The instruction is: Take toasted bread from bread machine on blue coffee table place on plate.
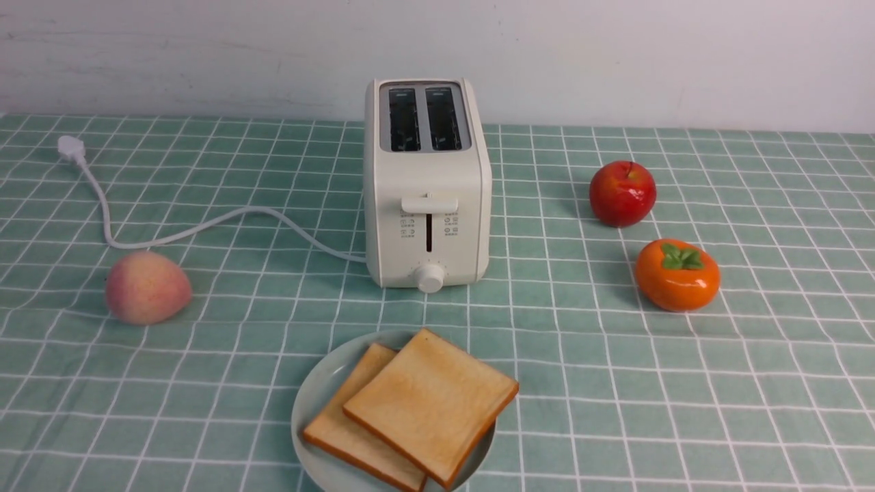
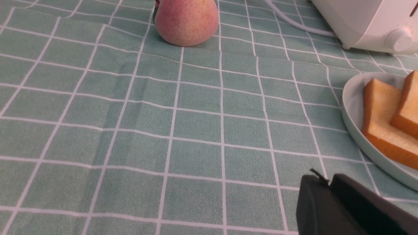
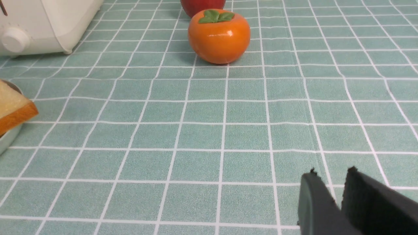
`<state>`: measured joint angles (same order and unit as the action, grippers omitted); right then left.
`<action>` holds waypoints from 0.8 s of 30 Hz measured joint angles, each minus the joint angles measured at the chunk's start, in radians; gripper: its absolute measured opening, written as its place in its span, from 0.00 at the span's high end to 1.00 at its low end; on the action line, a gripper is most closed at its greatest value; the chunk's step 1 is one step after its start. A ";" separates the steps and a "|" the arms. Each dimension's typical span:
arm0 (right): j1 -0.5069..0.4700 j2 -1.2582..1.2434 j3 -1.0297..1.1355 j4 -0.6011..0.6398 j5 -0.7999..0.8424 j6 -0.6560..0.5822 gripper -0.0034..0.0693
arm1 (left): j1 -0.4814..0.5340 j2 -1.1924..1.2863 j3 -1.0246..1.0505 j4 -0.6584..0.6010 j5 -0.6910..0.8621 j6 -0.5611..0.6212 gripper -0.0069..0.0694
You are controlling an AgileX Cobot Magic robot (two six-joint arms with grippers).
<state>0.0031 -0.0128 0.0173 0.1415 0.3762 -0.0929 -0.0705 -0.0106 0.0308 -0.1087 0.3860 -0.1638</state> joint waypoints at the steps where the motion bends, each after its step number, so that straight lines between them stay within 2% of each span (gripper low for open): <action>1: 0.000 0.000 0.000 0.000 0.000 0.003 0.75 | 0.000 0.000 0.000 0.000 0.000 0.000 0.84; 24: 0.000 0.000 0.000 0.007 0.002 0.009 0.71 | 0.000 0.000 0.000 0.000 0.000 0.000 0.81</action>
<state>0.0031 -0.0128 0.0173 0.1481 0.3786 -0.0834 -0.0705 -0.0106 0.0308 -0.1087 0.3860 -0.1638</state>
